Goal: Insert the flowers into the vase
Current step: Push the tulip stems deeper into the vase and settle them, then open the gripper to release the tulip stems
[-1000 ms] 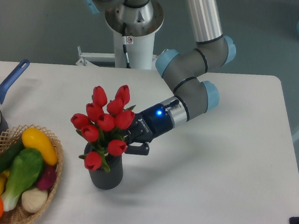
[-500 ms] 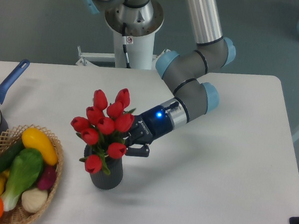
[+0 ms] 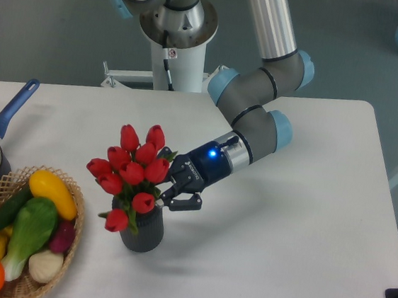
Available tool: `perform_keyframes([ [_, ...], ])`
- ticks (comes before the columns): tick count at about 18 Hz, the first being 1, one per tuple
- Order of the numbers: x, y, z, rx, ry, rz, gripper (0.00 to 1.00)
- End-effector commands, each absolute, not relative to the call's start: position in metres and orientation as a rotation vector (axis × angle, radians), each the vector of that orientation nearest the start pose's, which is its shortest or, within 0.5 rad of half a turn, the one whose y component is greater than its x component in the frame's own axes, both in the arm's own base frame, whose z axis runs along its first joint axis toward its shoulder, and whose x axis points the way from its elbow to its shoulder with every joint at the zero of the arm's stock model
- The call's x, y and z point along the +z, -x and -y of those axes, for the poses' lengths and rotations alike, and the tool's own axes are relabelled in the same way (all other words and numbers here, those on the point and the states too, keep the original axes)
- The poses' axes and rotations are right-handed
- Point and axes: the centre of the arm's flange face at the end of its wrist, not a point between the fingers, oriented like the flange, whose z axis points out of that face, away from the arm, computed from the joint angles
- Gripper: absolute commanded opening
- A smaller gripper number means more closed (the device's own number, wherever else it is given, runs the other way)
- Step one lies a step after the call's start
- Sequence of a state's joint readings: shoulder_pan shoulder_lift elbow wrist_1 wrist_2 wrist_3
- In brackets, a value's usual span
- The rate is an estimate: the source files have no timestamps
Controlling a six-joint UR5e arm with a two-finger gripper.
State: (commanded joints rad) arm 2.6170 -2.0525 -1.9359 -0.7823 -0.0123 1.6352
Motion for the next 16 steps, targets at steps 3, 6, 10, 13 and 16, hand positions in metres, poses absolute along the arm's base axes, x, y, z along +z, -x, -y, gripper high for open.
perform_keyframes([
  [3, 0.2405, 0.3653, -0.4805, -0.394, 1.514, -0.424, 0.58],
  [6, 0.2399, 0.3649, -0.4803, -0.382, 1.510, -0.436, 0.68],
  [10, 0.2388, 0.3641, -0.4798, -0.378, 1.508, -0.440, 0.75],
  [13, 0.2382, 0.3637, -0.4796, -0.379, 1.508, -0.439, 0.87],
  [16, 0.2386, 0.3647, -0.4782, -0.376, 1.509, -0.437, 1.00],
])
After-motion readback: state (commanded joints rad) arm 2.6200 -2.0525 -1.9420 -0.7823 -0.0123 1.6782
